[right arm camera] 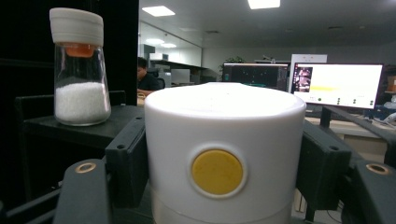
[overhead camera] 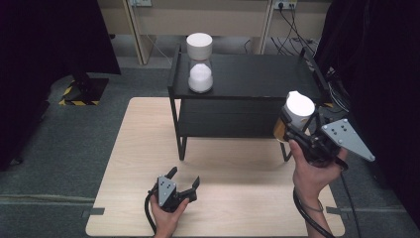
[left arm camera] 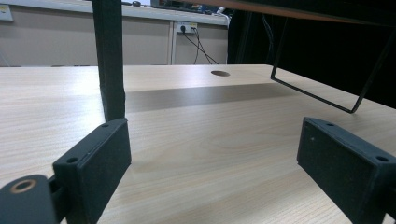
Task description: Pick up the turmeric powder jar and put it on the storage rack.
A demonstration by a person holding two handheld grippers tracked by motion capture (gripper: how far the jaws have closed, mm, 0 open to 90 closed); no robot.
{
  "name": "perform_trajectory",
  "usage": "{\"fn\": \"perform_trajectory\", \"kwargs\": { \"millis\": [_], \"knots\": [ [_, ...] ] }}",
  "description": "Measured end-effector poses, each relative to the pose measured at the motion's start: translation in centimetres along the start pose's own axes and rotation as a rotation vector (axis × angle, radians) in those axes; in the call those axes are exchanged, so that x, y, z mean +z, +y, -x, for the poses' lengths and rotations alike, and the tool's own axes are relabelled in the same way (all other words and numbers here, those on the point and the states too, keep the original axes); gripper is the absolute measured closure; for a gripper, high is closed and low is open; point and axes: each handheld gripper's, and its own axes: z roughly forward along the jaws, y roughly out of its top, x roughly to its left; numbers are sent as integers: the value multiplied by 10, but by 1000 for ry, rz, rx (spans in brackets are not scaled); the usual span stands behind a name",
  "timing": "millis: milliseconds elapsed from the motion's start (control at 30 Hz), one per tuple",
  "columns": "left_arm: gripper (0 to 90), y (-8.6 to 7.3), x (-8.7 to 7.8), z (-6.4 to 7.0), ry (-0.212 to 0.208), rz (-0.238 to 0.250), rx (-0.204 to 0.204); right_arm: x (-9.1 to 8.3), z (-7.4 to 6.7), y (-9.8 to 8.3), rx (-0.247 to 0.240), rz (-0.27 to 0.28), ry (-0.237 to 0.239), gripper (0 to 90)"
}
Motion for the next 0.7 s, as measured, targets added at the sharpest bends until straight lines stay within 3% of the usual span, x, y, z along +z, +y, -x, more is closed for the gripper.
{"fn": "perform_trajectory", "kwargs": {
  "millis": [700],
  "knots": [
    [93, 0, 0, 0, 0, -1, -2, 19, 4, 33, -23, 15, -11, 308]
  ]
}}
